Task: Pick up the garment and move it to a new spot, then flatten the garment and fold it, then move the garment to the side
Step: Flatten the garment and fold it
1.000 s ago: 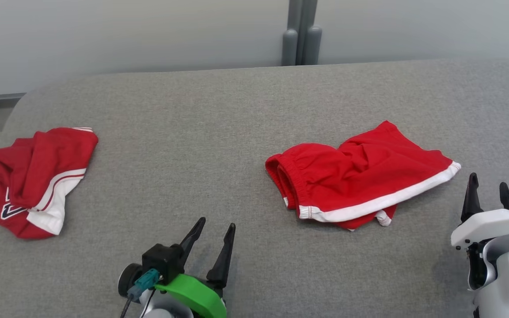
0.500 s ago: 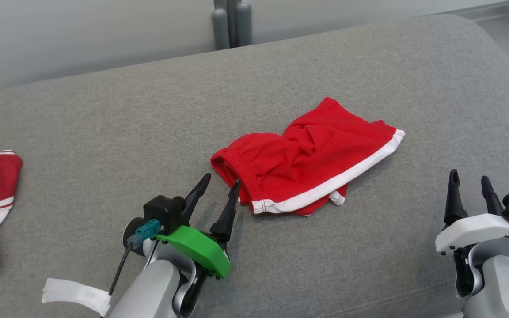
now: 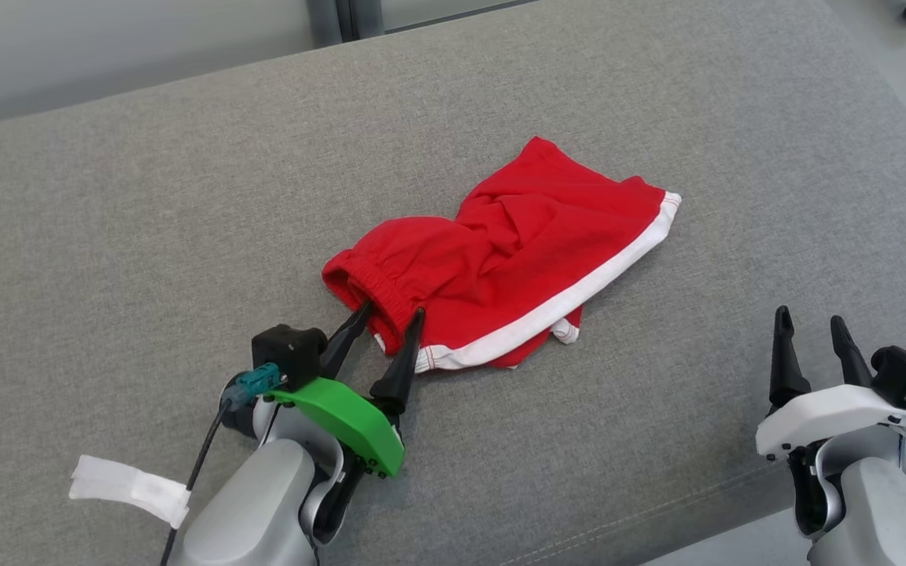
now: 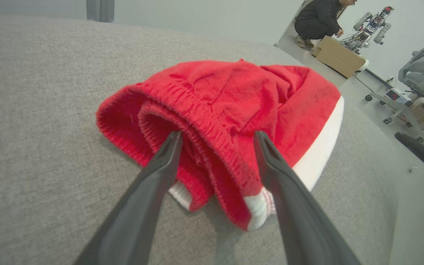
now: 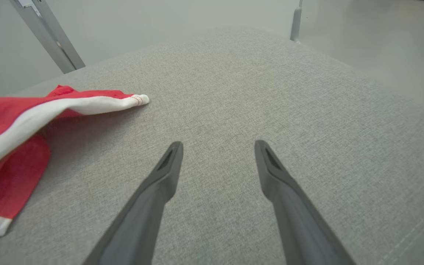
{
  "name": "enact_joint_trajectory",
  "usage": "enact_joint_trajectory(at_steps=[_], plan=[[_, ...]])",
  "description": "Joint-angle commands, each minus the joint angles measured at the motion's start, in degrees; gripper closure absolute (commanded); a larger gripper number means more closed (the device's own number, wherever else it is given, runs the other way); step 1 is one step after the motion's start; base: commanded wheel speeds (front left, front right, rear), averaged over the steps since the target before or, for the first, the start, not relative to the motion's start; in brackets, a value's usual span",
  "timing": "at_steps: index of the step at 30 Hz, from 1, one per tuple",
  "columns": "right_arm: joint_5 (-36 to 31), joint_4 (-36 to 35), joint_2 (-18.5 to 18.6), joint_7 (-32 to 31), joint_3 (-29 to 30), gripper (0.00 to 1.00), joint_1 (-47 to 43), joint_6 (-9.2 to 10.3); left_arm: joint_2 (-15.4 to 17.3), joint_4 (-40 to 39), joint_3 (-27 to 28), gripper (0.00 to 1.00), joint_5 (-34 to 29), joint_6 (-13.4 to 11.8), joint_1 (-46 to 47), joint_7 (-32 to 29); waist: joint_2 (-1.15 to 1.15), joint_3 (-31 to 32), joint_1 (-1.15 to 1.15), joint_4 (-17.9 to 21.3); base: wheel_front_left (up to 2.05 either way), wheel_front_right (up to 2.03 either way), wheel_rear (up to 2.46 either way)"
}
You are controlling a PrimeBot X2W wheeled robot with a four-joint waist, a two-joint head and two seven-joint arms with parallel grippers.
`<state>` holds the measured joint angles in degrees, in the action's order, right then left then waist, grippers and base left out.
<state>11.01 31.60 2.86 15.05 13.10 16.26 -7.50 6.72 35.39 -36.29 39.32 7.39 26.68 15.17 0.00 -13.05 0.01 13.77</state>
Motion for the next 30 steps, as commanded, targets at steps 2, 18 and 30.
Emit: enact_joint_trajectory(at_steps=[2, 18, 30], plan=[[0.7, 0.3, 0.1, 0.2, -0.9, 0.00, -0.5, 0.02, 1.4, -0.5, -0.8, 0.00, 0.5, 0.2, 1.8, 0.0, 0.00, -0.4, -0.01, 0.4, 0.00, 0.00, 0.00], [0.5, 0.0, 0.1, 0.2, -3.1, 0.00, -0.3, 0.02, 3.5, -2.9, 3.6, 1.00, -2.9, 0.2, 4.3, 0.0, 0.00, -1.9, -0.01, 1.1, 0.00, 0.00, 0.00], [0.9, 0.0, 0.1, 0.2, -3.0, 0.00, 0.3, 0.02, 5.4, 1.3, 14.0, 1.00, -8.6, 0.2, 4.7, 0.0, 0.00, -2.3, -0.01, -0.4, 0.00, 0.00, 0.00]])
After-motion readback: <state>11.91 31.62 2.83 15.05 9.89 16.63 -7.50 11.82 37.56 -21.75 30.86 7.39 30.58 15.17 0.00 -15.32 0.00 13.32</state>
